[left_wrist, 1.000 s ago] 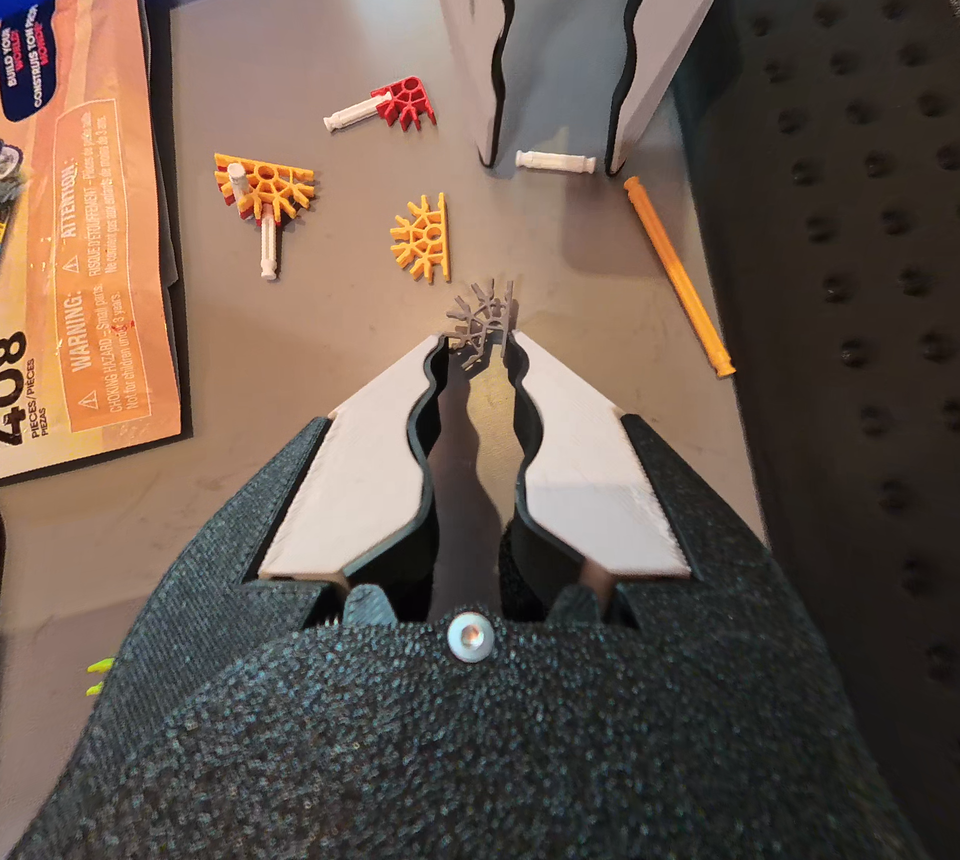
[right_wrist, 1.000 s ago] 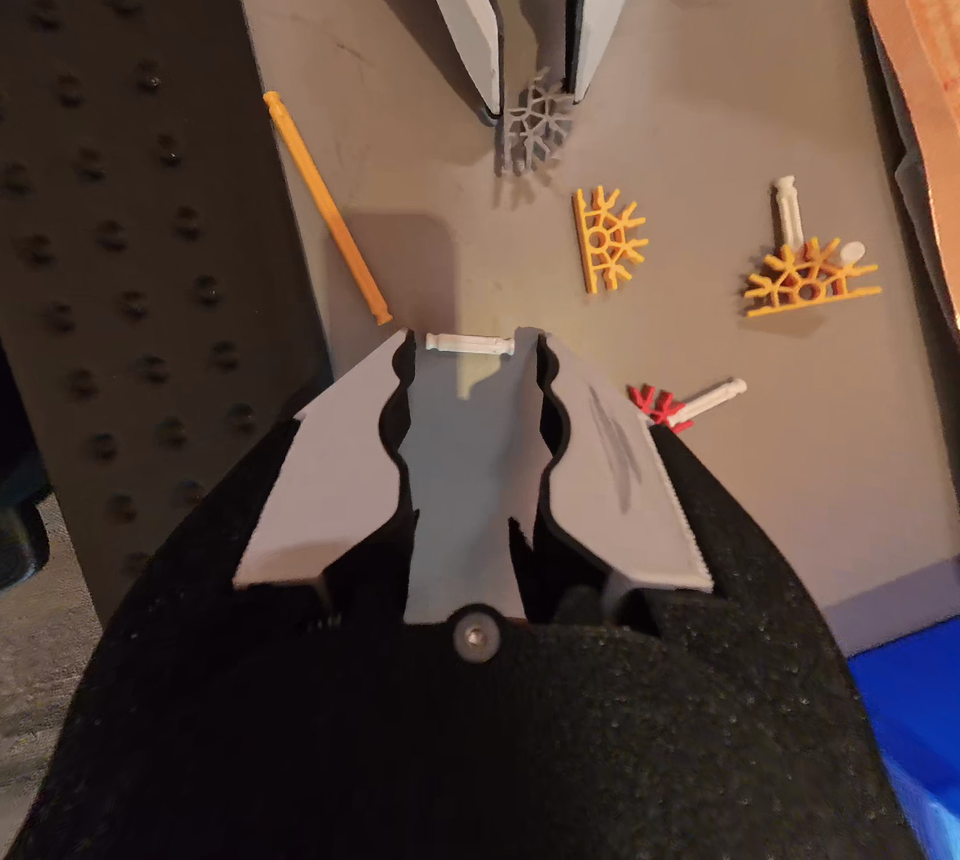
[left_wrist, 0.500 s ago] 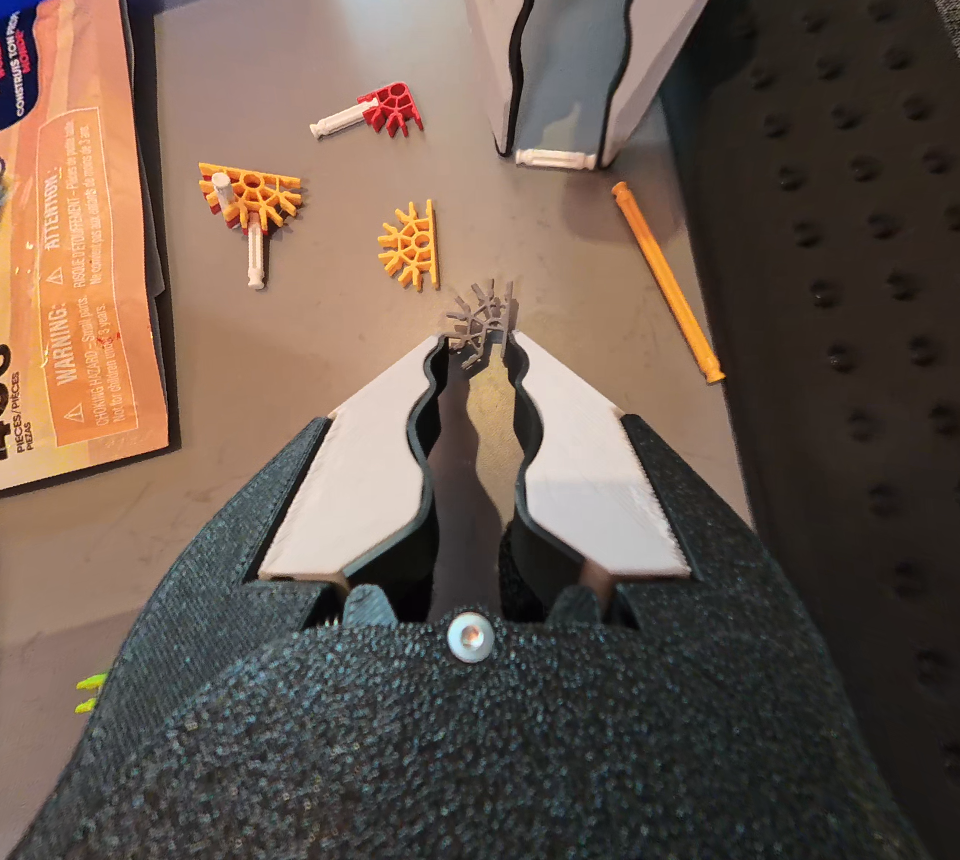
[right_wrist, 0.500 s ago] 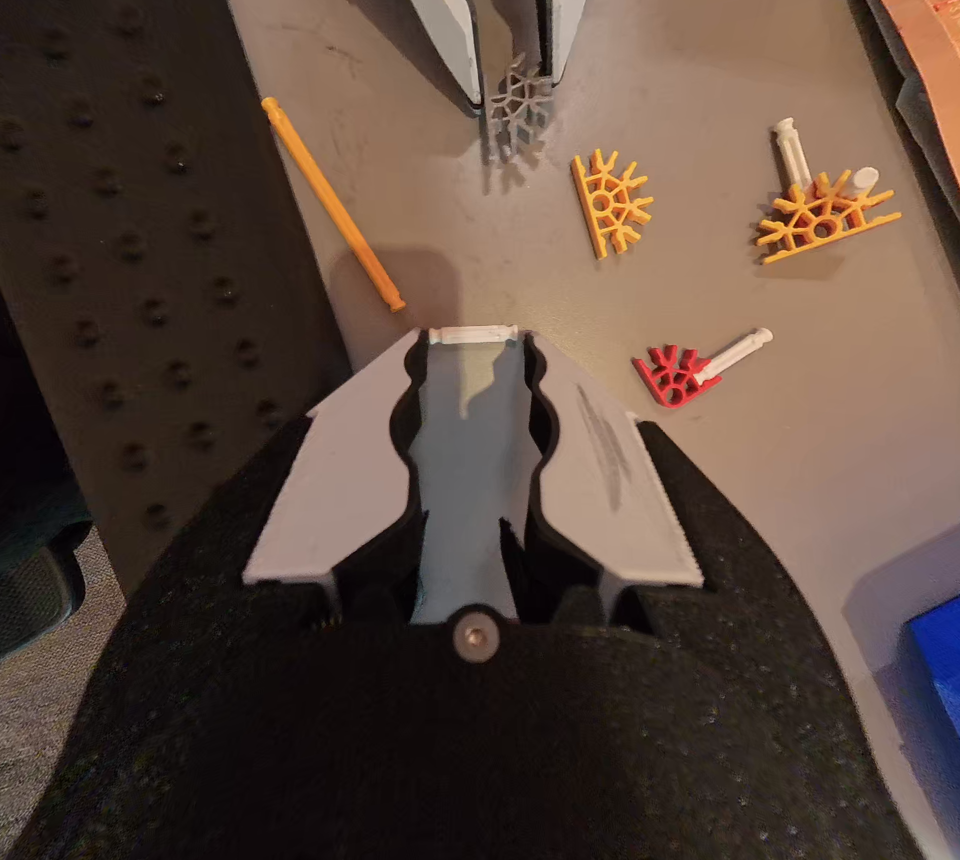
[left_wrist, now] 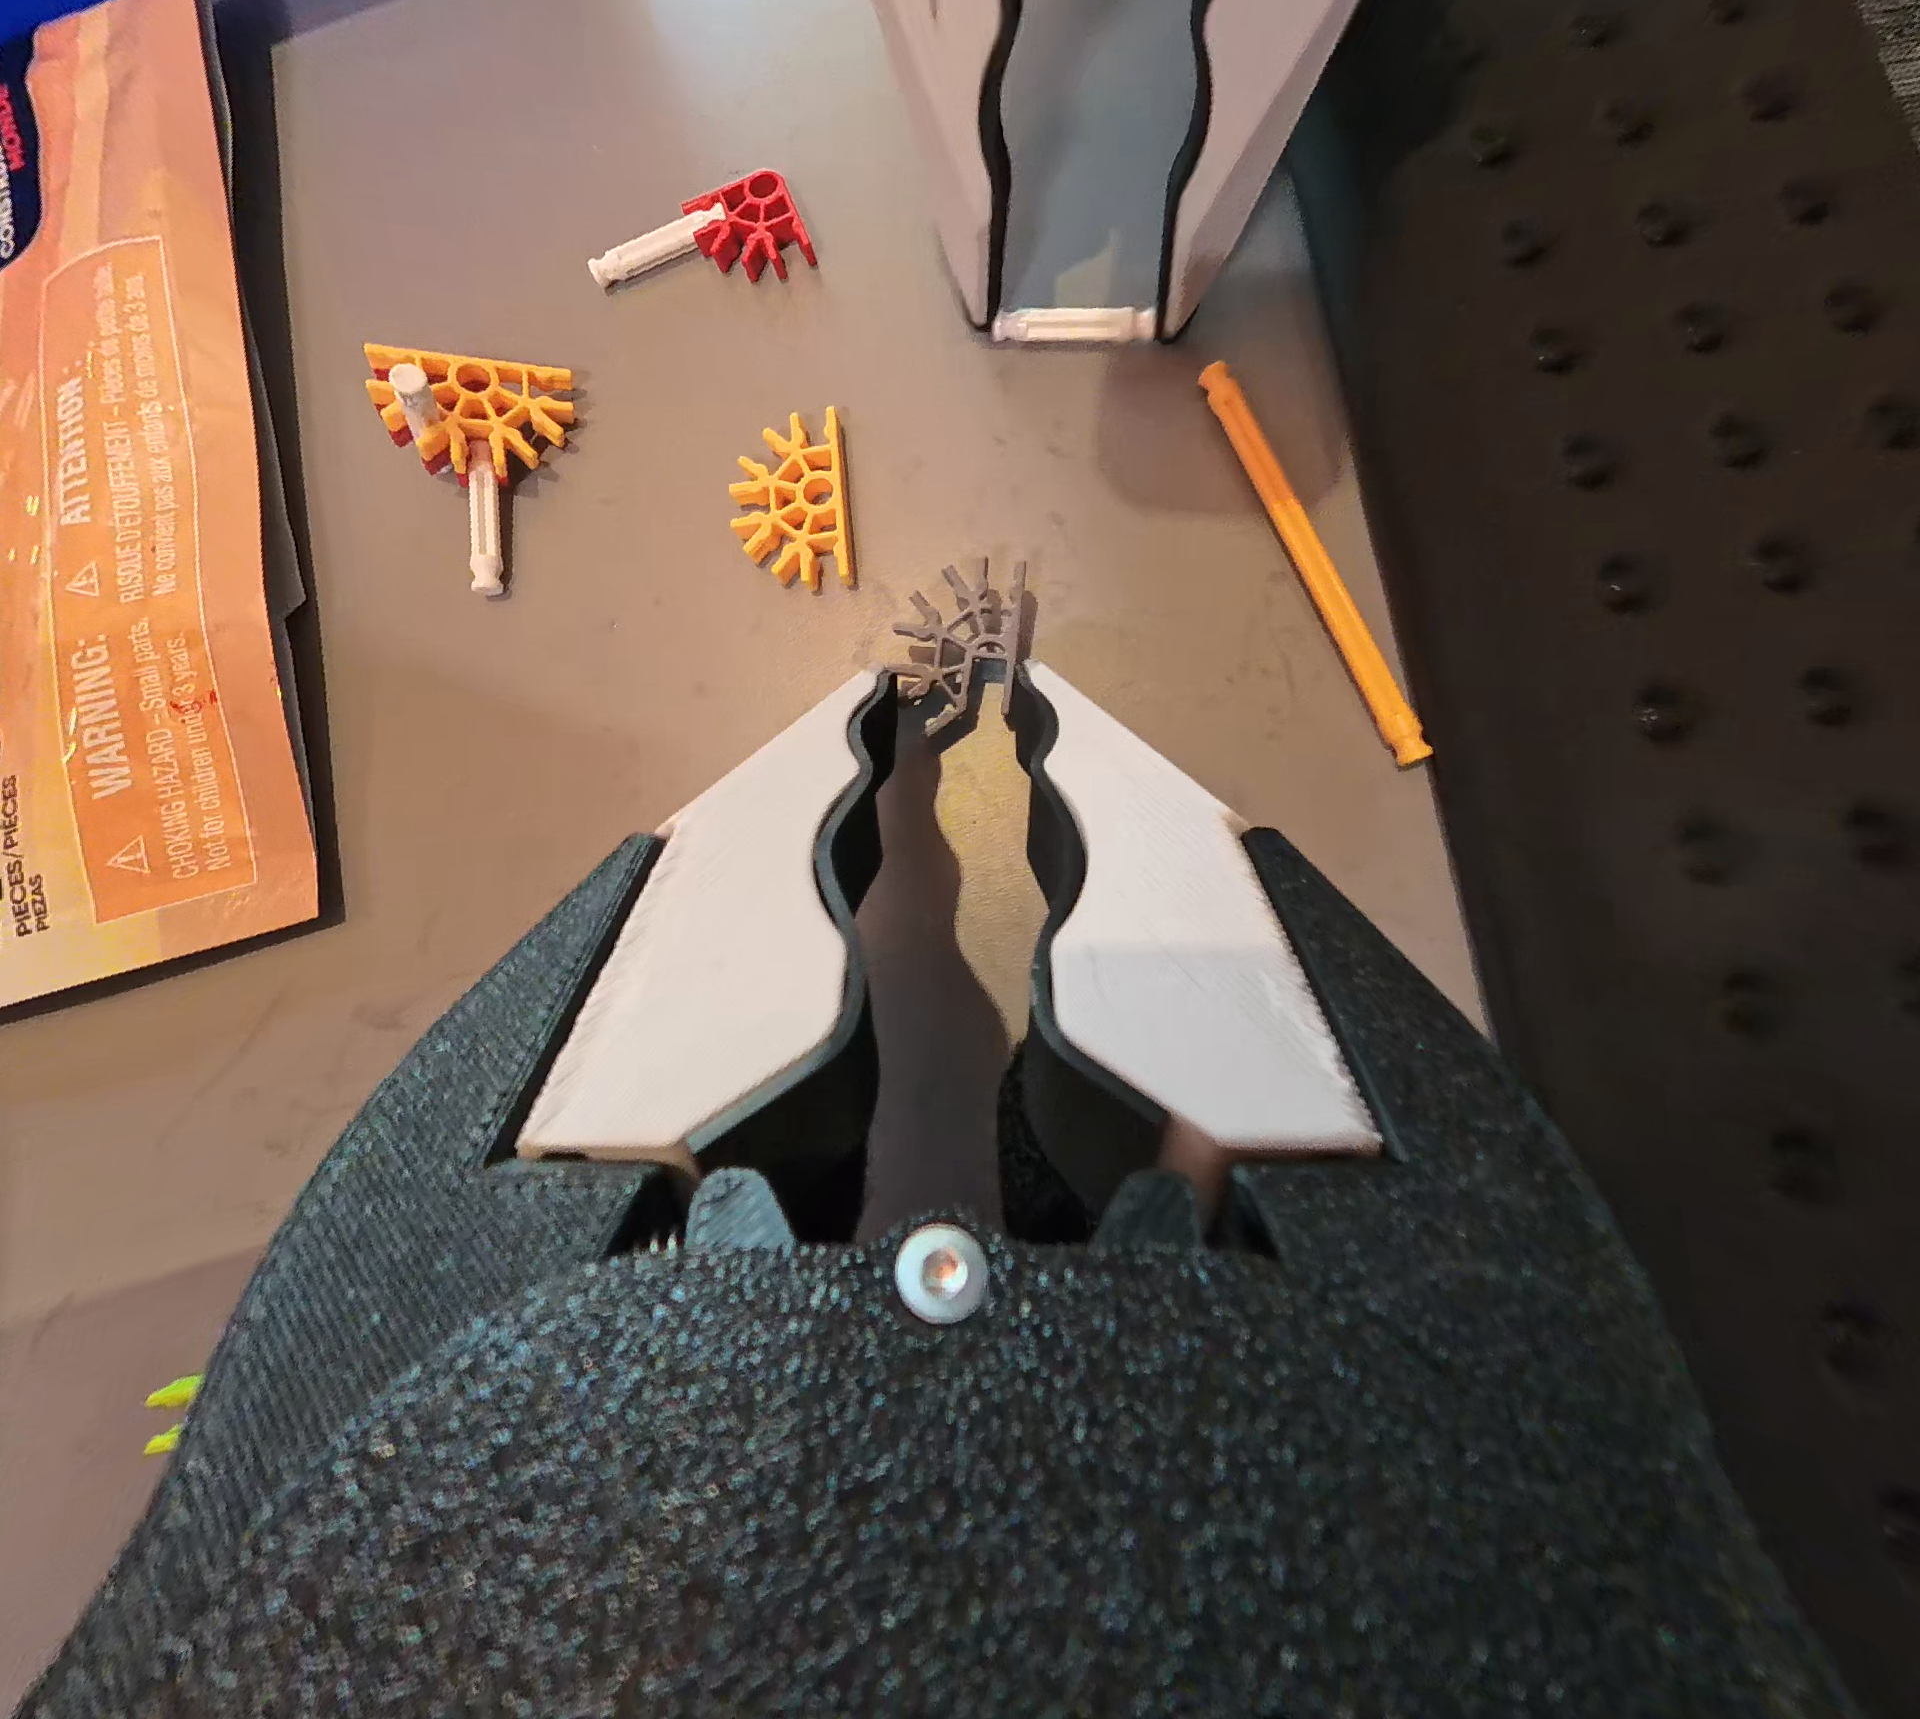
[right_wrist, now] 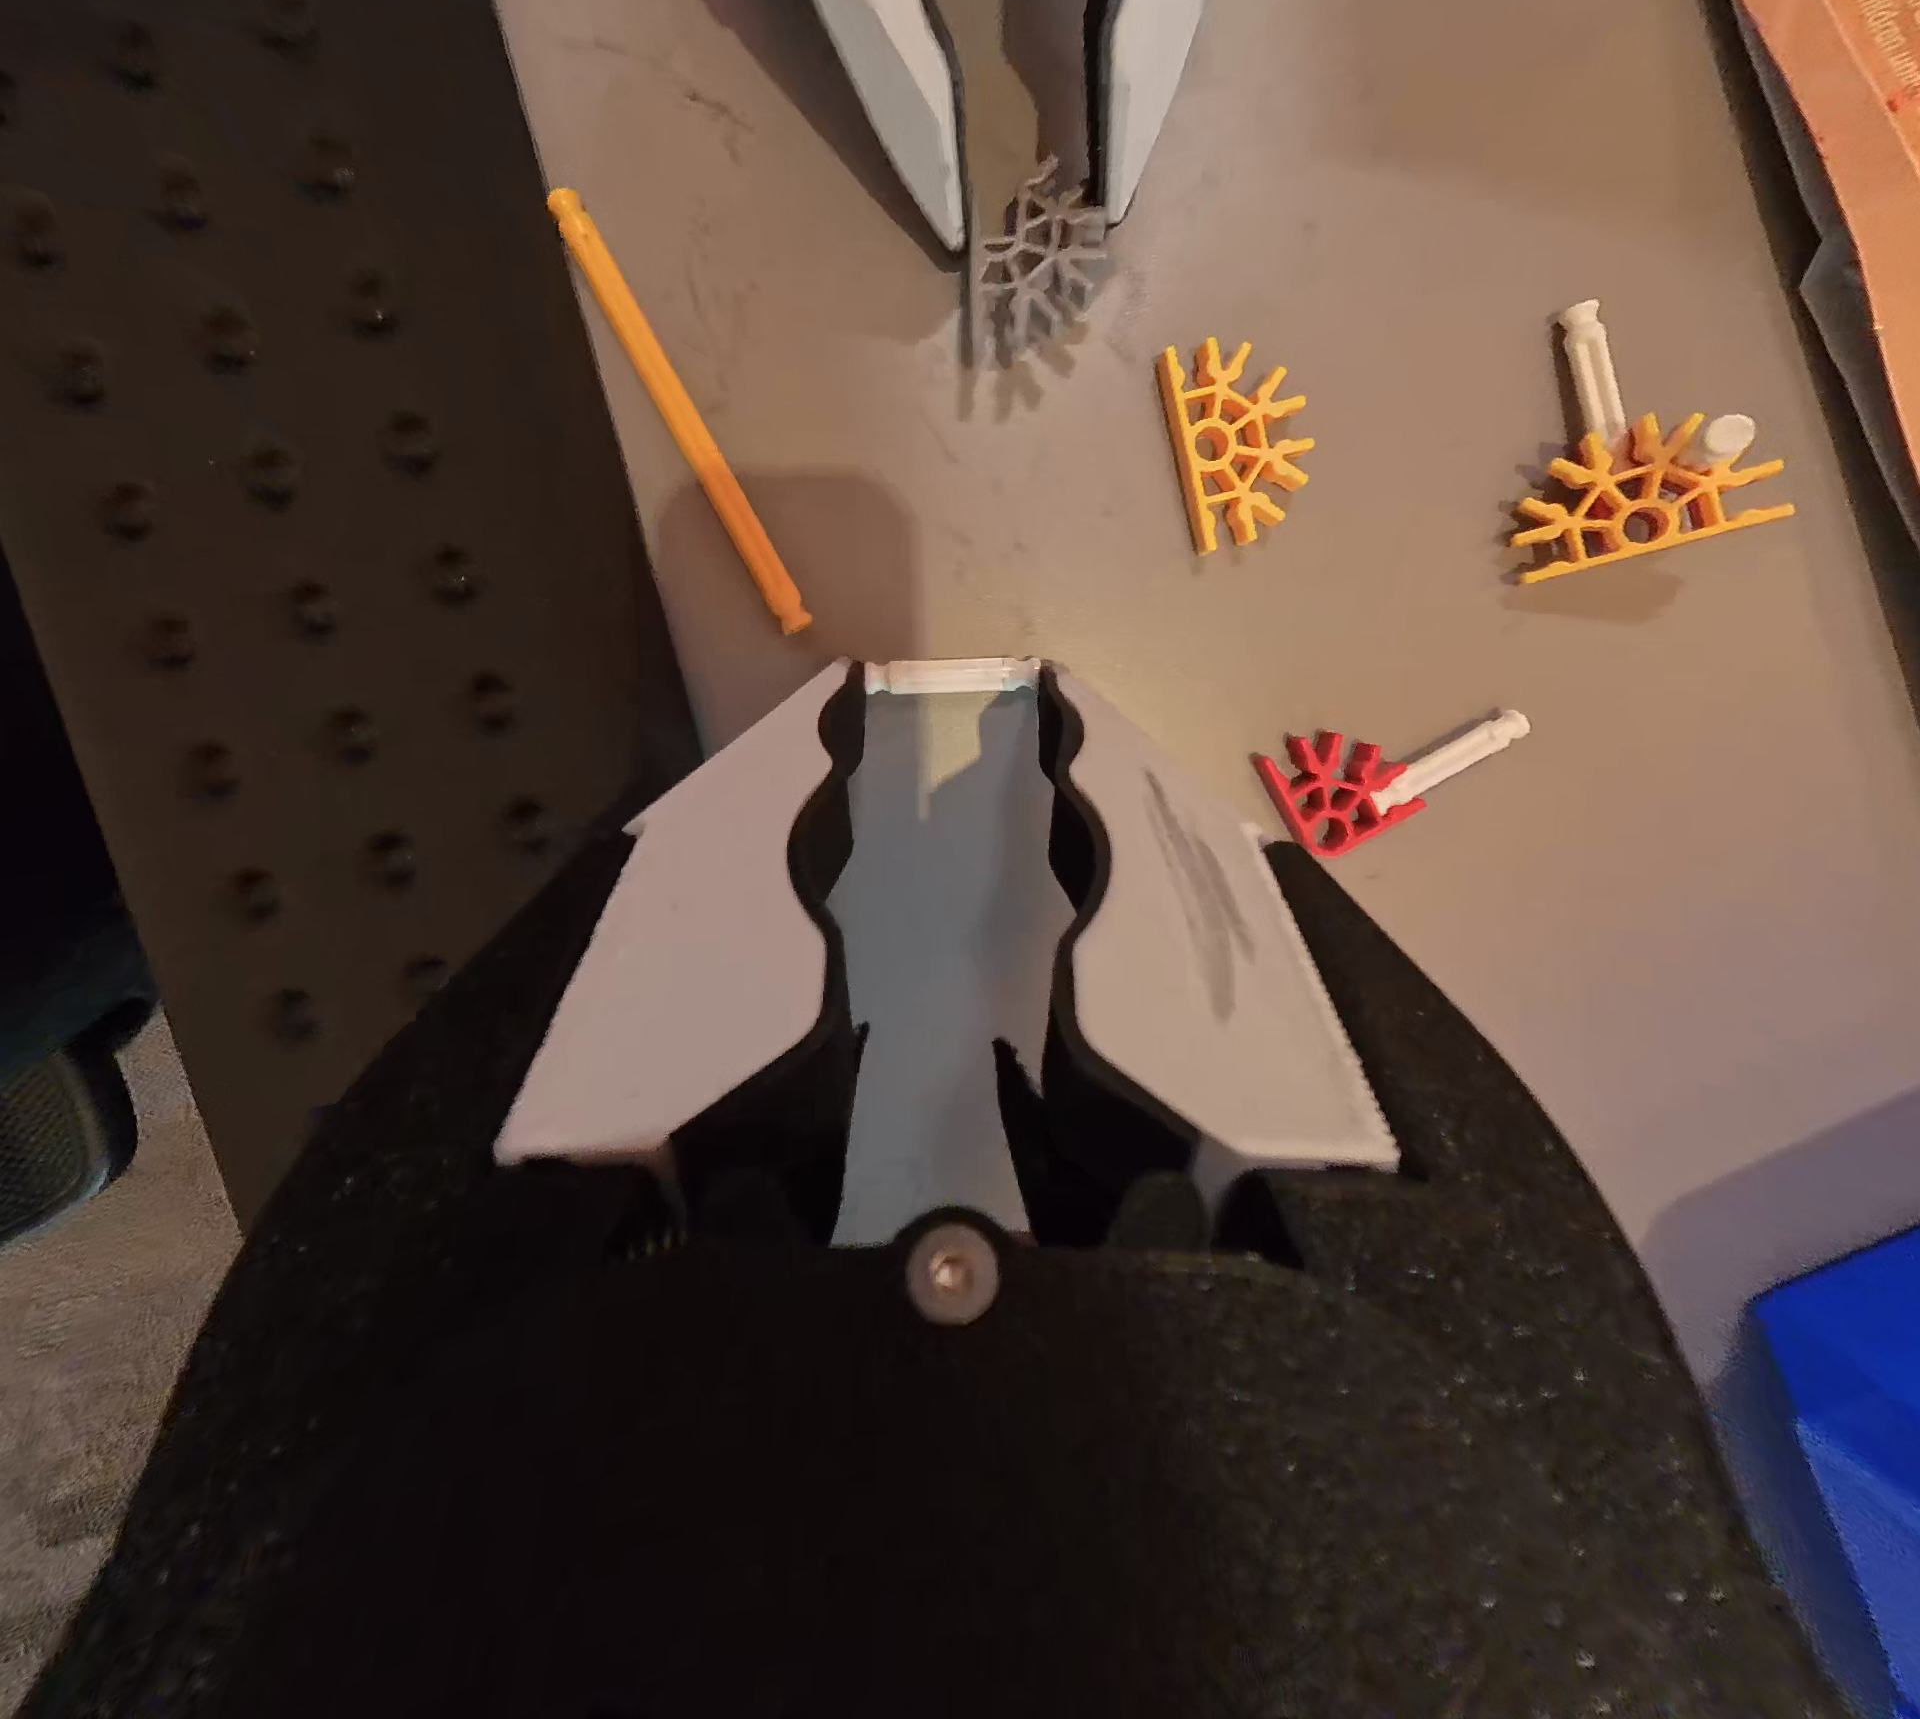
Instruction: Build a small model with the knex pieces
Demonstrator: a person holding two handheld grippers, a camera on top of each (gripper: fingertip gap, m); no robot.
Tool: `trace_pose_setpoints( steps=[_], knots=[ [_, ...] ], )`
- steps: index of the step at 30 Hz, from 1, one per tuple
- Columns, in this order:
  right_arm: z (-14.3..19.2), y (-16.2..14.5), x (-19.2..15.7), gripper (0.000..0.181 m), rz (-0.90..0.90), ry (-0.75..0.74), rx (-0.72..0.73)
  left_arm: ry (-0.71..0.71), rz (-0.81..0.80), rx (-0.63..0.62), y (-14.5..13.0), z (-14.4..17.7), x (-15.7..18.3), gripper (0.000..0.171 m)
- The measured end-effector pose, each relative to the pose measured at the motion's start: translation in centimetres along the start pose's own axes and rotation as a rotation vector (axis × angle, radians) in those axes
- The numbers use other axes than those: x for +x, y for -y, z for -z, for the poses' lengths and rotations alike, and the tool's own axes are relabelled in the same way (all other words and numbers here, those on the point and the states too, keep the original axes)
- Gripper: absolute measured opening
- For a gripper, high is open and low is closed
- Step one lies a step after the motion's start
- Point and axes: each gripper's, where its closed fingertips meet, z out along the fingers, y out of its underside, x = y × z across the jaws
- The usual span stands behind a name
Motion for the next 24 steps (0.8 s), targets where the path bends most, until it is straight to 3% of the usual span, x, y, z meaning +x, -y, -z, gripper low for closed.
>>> trace_pose_setpoints(
  steps=[11, 19, 24],
  knots=[
    [0.7, 4.8, 0.9, 0.032, -0.355, 0.075, 0.368, 0.190, -0.143, 0.085, 1.6, 0.7, -0.9, 0.021],
    [0.7, 6.5, 1.0, 0.032, -0.456, 0.129, 0.439, 0.322, -0.246, 0.145, 2.0, 1.1, -0.6, 0.021],
    [0.2, 6.3, 0.9, 0.032, -0.476, 0.140, 0.408, 0.380, -0.299, 0.129, 1.7, 1.3, -0.9, 0.021]
  ],
)
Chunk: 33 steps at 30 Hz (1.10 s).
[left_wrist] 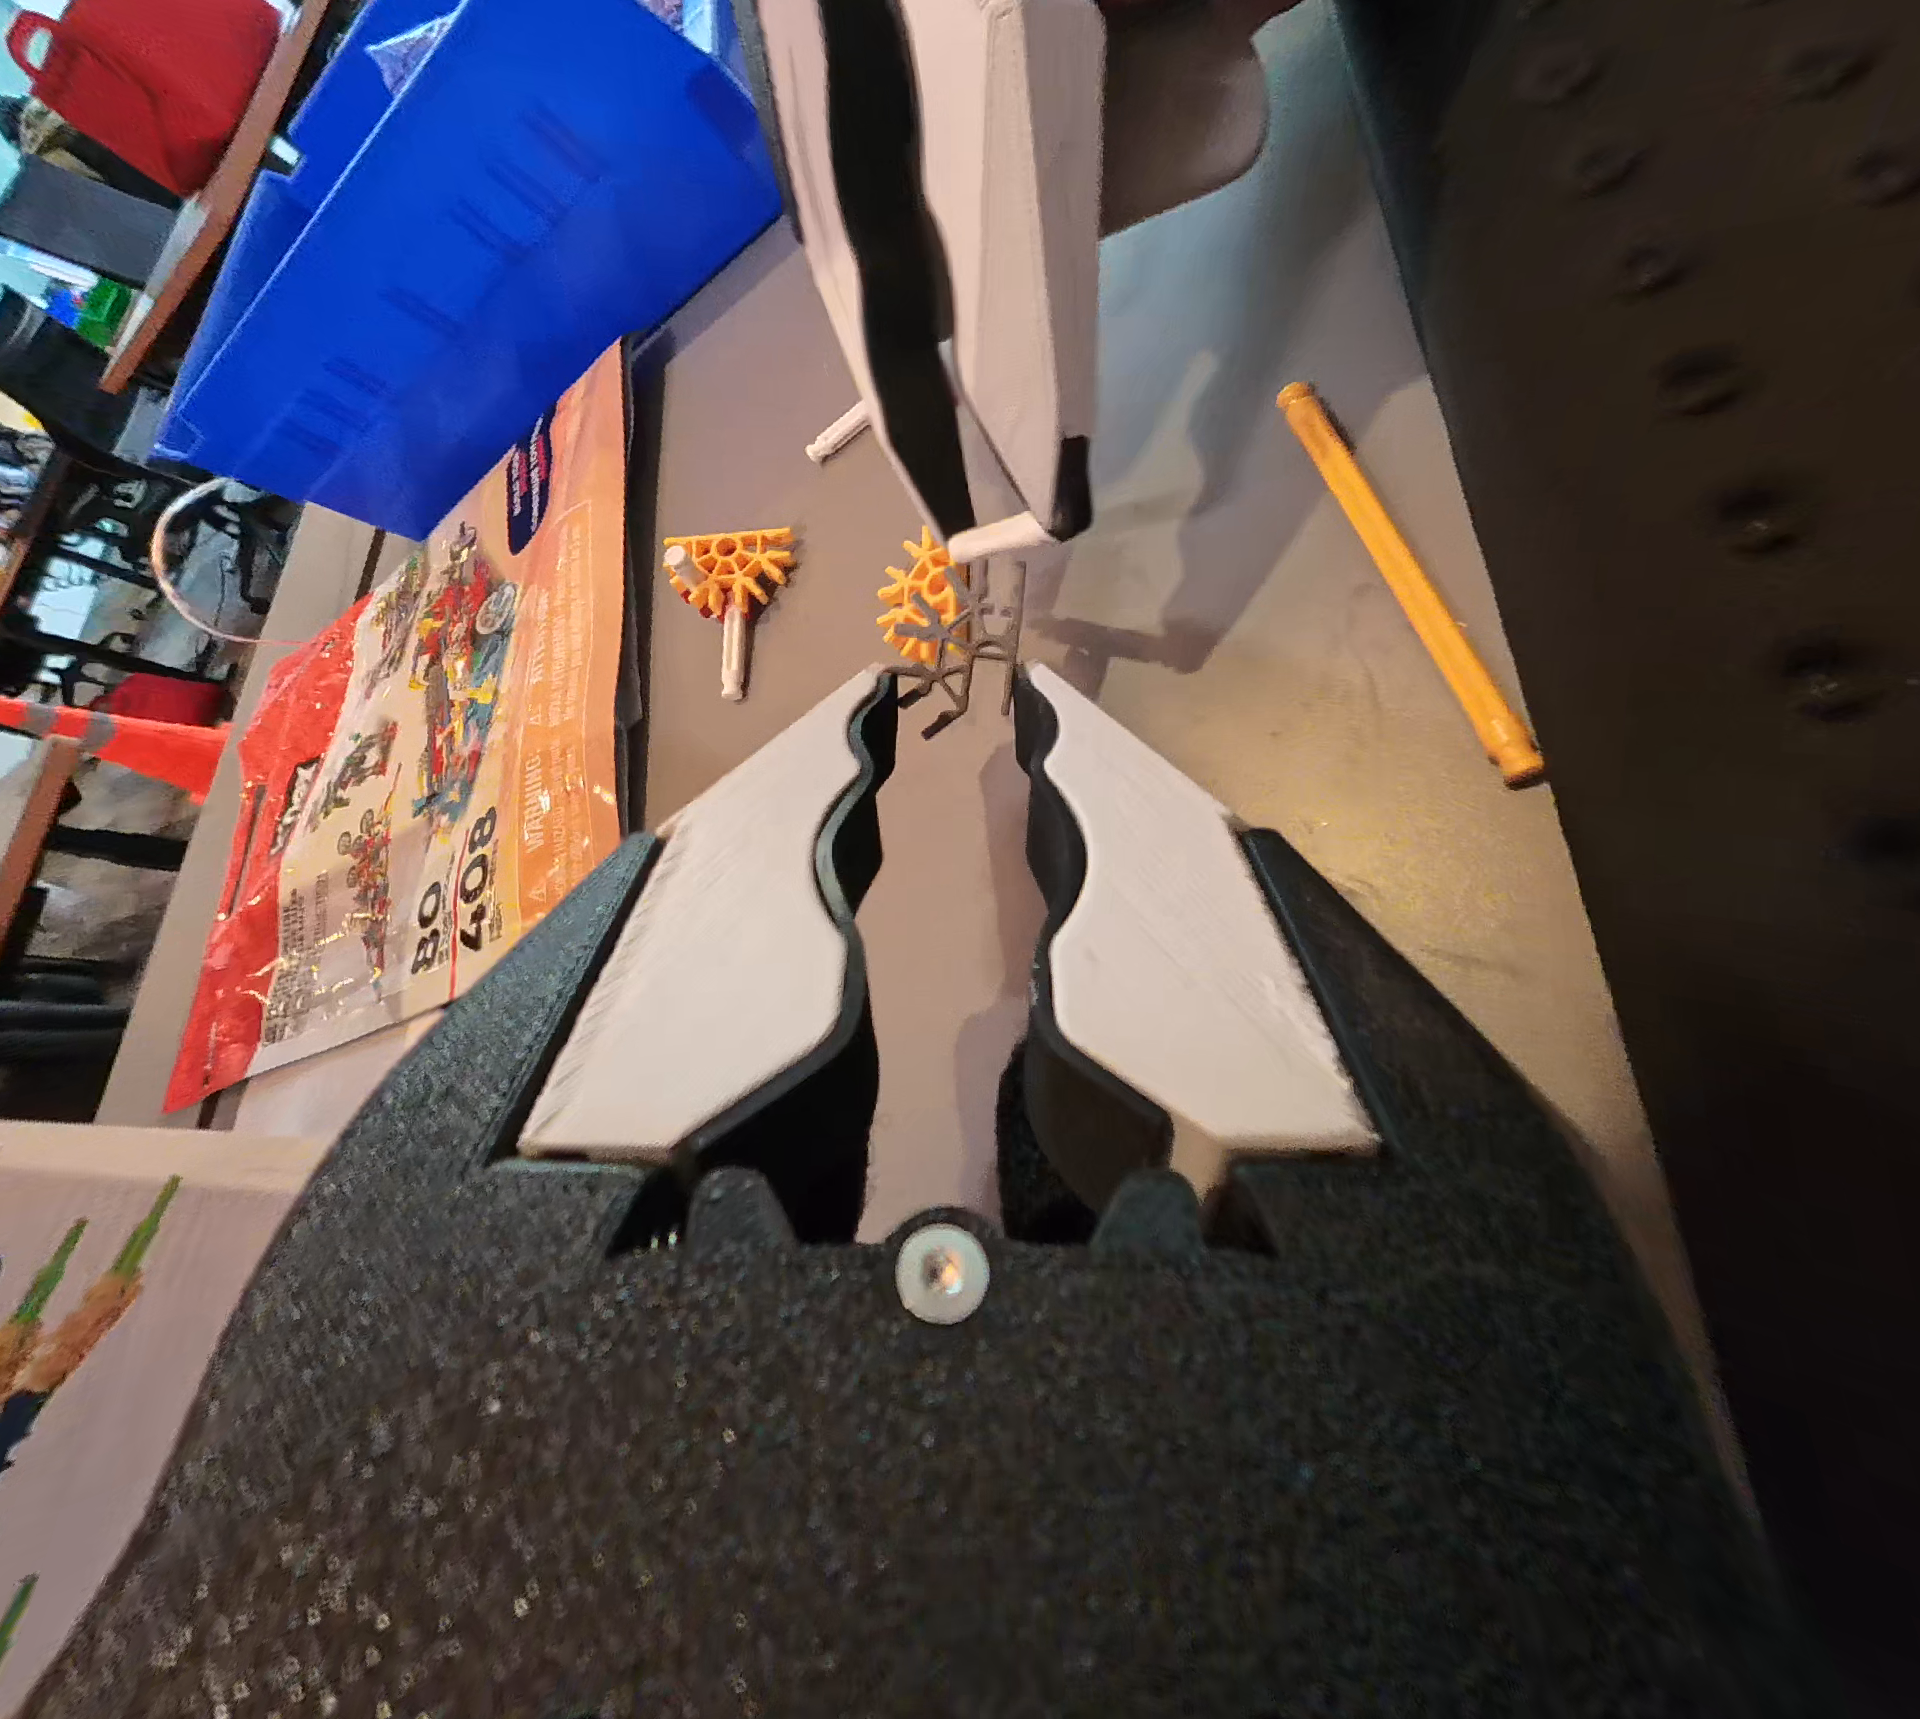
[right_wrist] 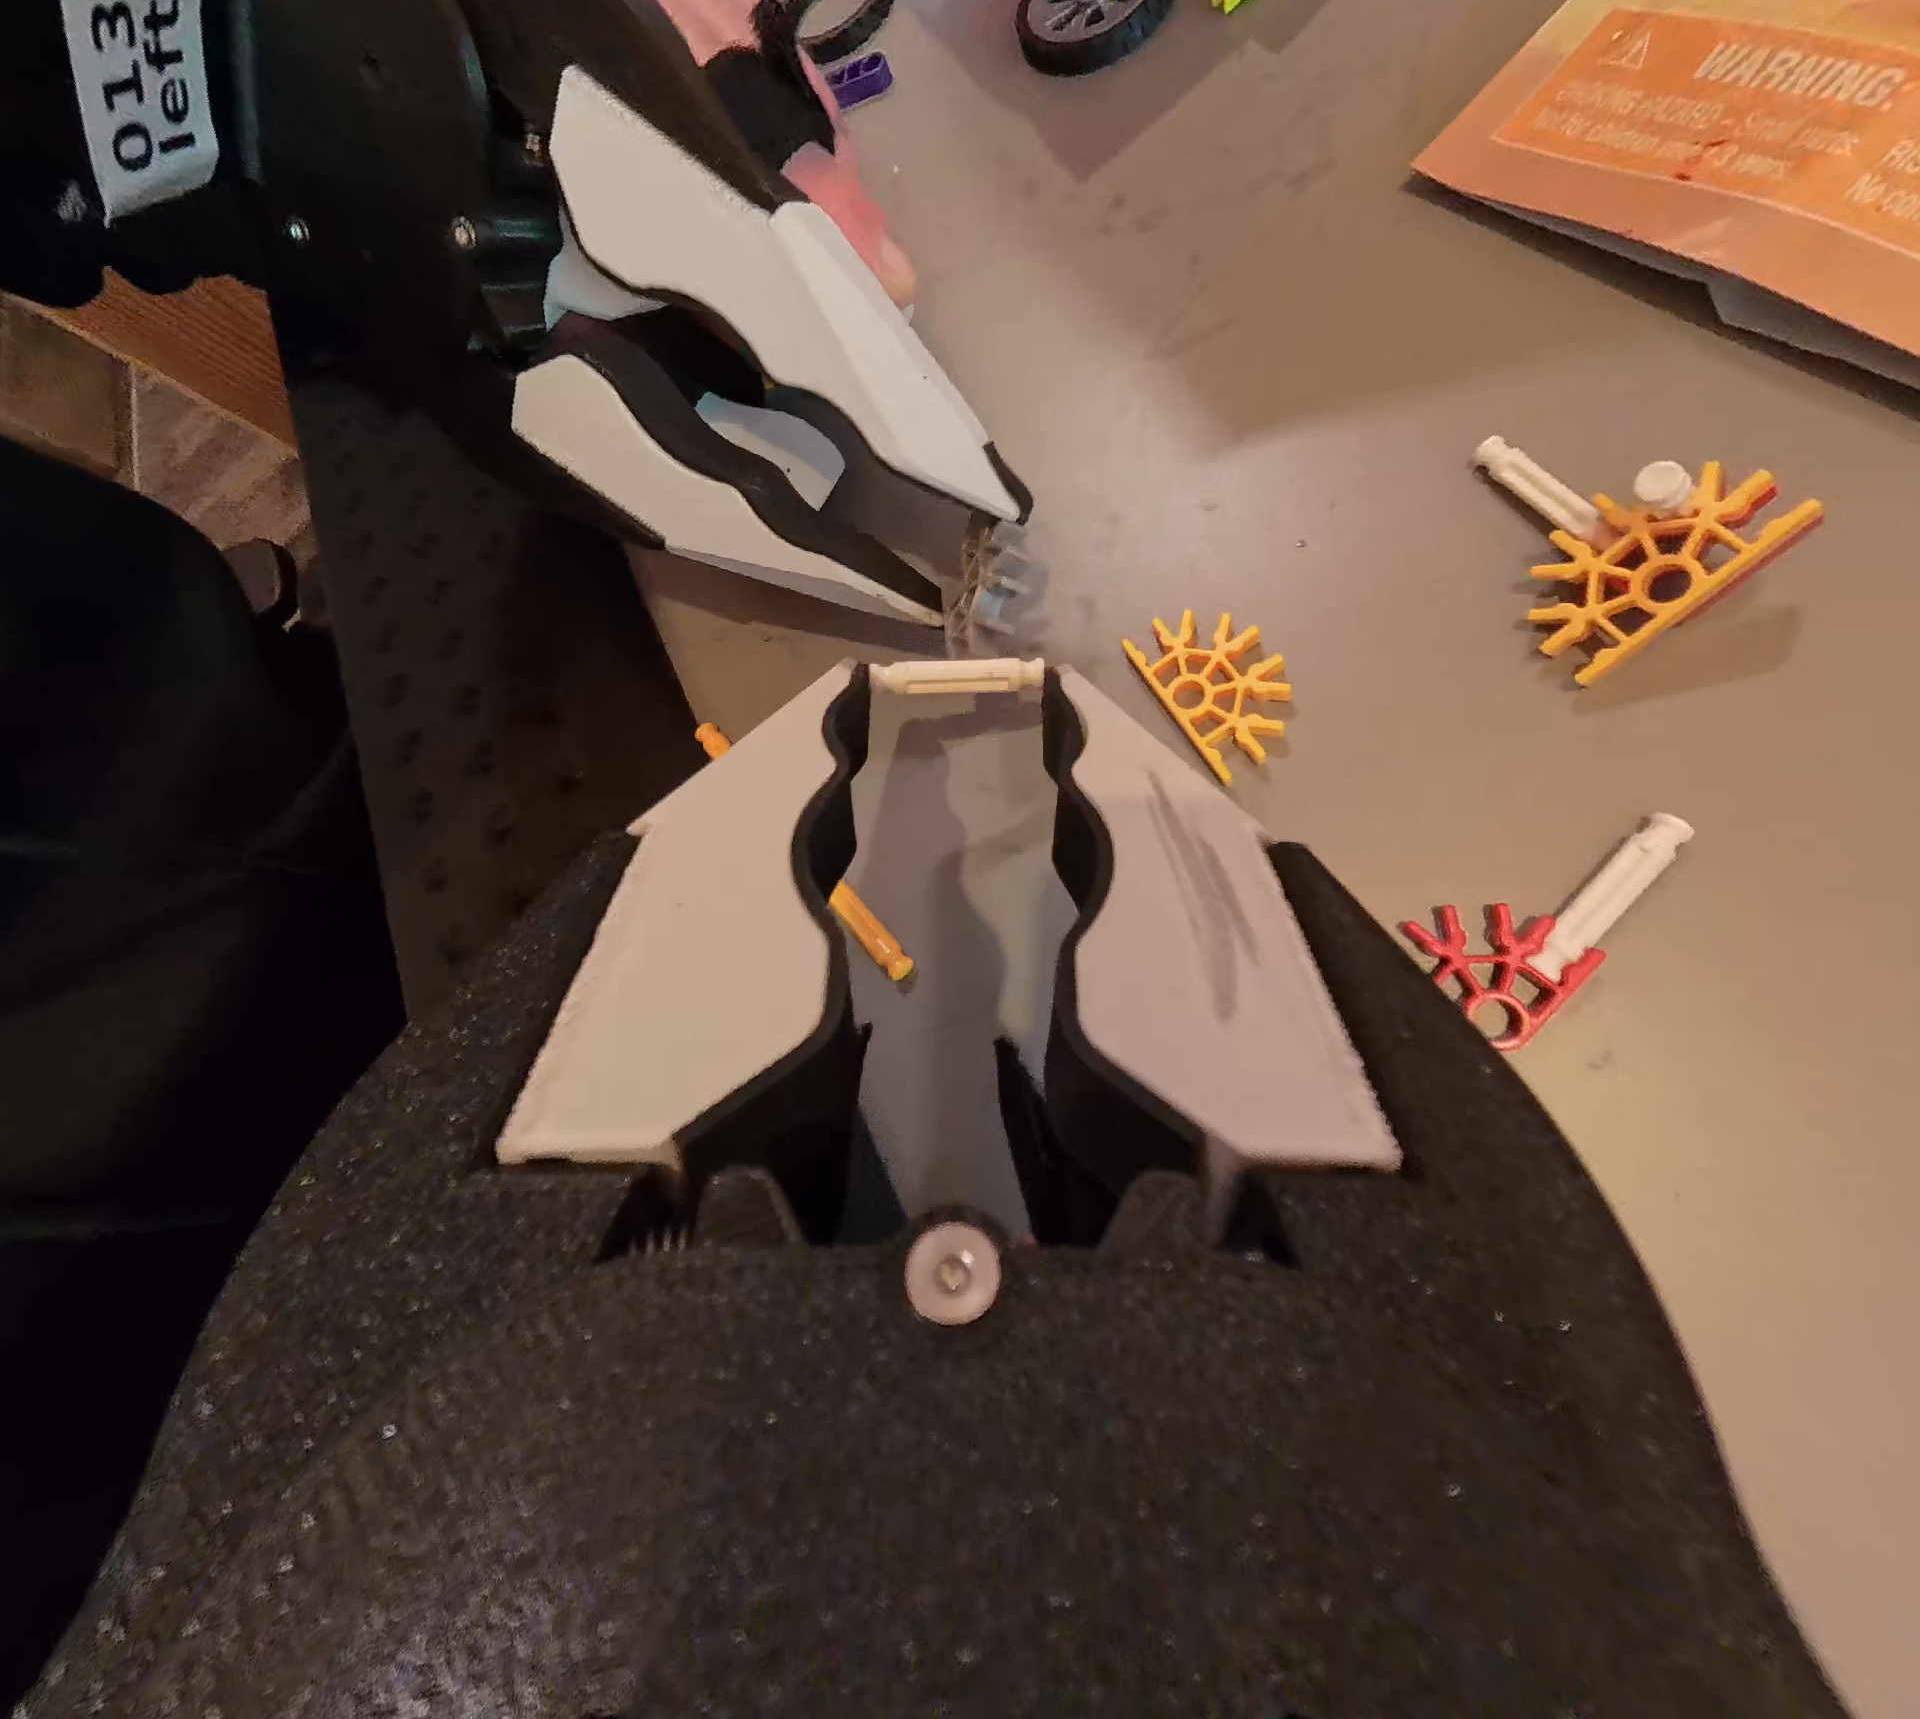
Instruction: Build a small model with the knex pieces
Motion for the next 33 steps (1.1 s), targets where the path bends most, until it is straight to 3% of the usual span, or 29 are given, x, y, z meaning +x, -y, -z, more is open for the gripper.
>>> trace_pose_setpoints(
  steps=[13, 33],
  knots=[
    [0.6, -0.6, 0.3, 0.032, -0.120, 0.022, -0.008, 0.067, -0.088, -0.008, 0.2, -0.3, 0.2, 0.021],
    [-1.2, -2.2, 0.3, 0.031, -0.055, -0.019, -0.118, 0.096, -0.261, -0.063, -0.3, -1.0, 1.5, 0.020]
  ],
)
